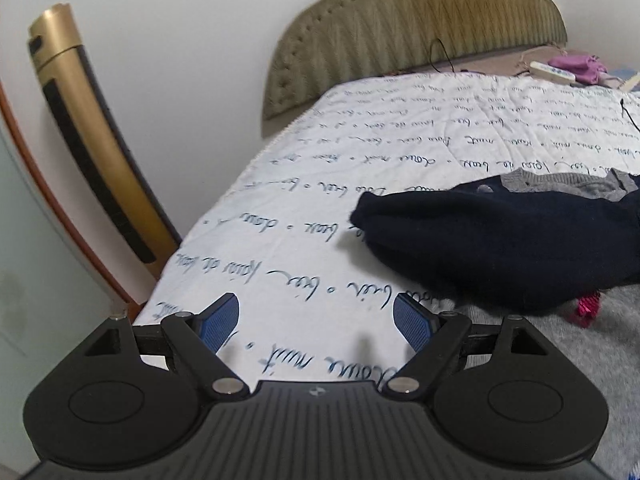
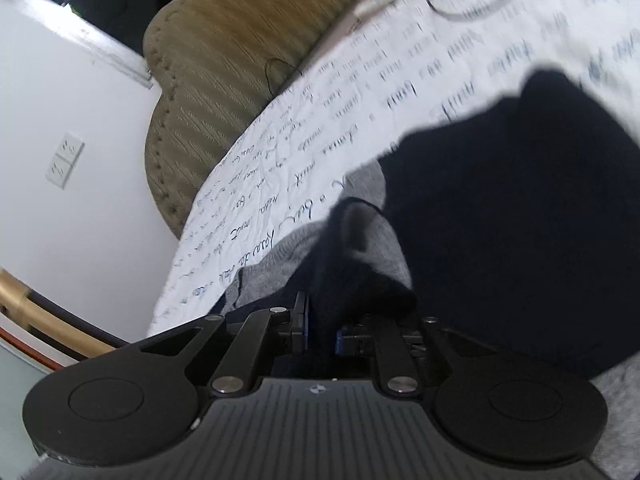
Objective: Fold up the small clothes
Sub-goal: 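Draw the navy sleeve across the sweater body with the right tool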
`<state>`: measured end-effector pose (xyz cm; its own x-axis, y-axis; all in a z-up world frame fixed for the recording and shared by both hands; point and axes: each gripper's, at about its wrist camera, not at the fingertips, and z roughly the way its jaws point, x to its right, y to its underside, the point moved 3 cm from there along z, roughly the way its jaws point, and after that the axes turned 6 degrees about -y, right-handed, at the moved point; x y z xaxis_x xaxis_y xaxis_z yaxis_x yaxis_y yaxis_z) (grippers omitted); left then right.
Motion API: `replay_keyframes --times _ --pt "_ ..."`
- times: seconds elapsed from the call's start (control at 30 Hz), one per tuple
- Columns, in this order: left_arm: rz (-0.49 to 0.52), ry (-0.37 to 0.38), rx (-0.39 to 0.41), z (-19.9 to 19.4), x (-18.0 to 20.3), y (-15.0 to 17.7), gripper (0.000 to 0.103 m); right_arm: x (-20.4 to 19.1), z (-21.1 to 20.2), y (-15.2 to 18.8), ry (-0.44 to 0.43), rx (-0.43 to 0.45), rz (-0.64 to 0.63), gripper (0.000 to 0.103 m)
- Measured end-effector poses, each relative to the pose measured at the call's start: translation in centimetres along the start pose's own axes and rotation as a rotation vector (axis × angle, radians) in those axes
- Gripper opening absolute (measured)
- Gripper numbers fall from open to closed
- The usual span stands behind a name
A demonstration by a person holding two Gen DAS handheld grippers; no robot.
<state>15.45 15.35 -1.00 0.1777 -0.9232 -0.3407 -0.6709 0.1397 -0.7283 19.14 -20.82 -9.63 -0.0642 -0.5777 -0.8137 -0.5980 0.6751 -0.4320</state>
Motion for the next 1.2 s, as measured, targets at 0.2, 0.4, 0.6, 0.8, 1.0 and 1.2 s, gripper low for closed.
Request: replay_keyframes --times 0.2,0.4,0.6,0.8,1.0,1.2 --pt "0.076 0.081 0.042 0.4 1.4 -0.4 0.085 -1.3 -0.2 -0.5 -0.044 -0.005 0.032 0.032" --pt "0.143 0.135 0.092 0.6 3.6 -0.4 0.085 -7.7 0.9 -2.4 -0.068 -0.039 -0.052 0.012" --pt "0.205 0.103 0.224 -0.8 6.9 -1.4 0.085 -19.3 1.1 -4.0 -0.267 -0.054 -0.174 0.012" --pt "0.199 -0.072 0.326 -0.9 9.4 -3.1 0.103 -26.8 -0.7 -4.2 -0.429 -0.049 -0.289 0.012" --pt "0.063 -0.271 0.219 3.8 5.0 -5.3 0.102 -21.3 -4.8 -7.7 -0.311 0.14 -0.239 0.012" --pt "0.001 -0.256 0.118 5.9 1.6 -3.8 0.102 -9.9 -5.4 -8.3 -0.102 0.148 -0.096 0.012"
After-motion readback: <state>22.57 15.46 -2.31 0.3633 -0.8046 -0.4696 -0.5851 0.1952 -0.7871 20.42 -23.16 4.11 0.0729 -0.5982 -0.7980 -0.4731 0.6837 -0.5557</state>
